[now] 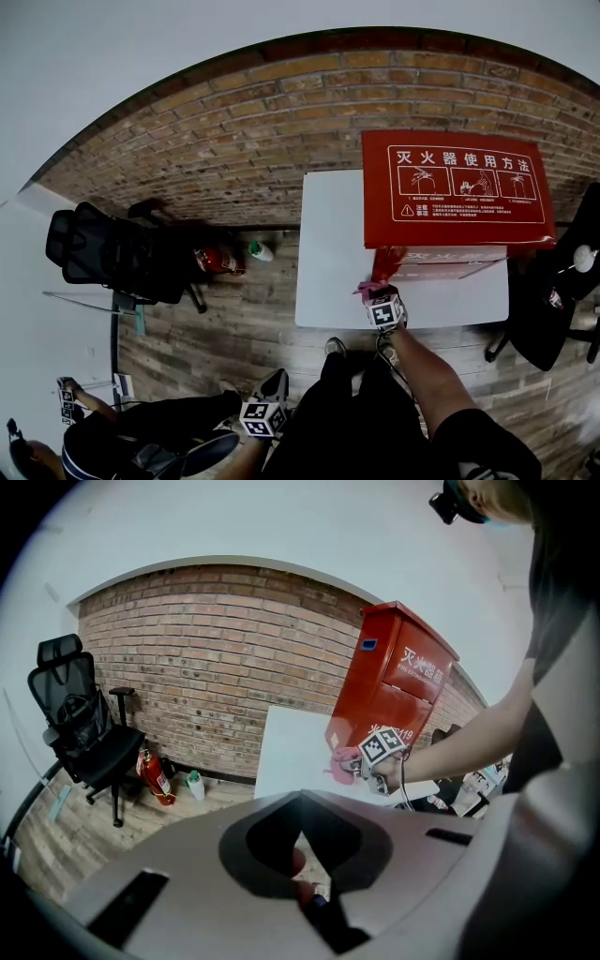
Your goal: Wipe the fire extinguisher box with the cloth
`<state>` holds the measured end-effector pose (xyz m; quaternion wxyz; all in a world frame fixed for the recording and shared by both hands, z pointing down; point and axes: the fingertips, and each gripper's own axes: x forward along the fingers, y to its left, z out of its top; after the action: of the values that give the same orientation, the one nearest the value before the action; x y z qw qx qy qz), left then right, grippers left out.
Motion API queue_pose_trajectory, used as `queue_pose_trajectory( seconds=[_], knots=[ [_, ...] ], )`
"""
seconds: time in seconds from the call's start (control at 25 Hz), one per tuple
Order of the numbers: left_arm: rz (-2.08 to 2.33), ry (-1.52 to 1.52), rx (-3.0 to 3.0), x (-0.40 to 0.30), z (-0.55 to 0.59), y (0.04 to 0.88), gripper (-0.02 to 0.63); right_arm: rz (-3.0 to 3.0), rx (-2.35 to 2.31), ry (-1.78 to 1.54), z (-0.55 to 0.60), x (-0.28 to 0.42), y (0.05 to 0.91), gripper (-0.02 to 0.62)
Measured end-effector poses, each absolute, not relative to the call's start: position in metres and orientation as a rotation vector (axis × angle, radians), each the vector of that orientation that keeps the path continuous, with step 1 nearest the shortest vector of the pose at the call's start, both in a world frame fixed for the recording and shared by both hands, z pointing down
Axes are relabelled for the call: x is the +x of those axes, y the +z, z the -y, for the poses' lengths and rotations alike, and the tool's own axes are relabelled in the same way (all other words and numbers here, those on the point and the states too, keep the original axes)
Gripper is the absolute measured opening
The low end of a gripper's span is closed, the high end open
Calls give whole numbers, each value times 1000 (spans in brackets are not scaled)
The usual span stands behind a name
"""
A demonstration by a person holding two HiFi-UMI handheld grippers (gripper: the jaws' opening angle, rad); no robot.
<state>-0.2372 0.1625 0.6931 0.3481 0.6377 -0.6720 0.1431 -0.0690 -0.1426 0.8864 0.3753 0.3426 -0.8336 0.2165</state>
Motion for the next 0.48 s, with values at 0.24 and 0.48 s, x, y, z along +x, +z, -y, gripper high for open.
queue_pose_trajectory(
  seconds=[0.24, 0.48],
  knots=[
    [1710, 374, 1703, -236, -150, 691, 17, 2165, 895, 559, 139, -64, 865, 95],
    [1651, 368, 1783, -223, -123, 689, 17, 2217, 910, 580, 118, -54, 840, 95]
  ],
)
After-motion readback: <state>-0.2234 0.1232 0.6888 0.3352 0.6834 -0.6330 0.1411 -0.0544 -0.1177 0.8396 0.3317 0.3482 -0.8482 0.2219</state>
